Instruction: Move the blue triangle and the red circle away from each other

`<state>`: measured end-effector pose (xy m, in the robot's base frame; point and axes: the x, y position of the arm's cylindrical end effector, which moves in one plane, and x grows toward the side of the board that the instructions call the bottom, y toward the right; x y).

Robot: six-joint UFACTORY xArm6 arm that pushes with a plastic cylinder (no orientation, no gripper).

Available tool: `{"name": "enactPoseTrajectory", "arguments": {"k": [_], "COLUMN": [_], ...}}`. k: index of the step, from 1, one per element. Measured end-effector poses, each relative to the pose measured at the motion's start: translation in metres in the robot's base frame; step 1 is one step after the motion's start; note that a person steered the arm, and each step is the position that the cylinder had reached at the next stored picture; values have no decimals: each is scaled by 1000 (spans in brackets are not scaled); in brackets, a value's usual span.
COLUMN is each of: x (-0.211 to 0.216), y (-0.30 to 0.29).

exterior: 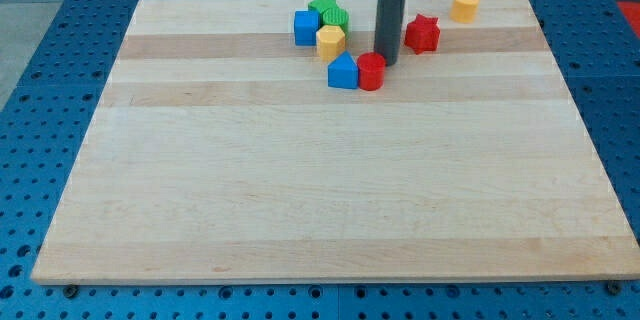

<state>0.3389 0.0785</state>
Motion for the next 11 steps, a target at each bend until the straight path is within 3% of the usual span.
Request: {"name": "enactPoseTrajectory", "arguments": {"k": [2, 4, 6, 7, 11], "x": [43, 21, -4, 3, 104], "y": [4, 32, -11, -56, -85]}}
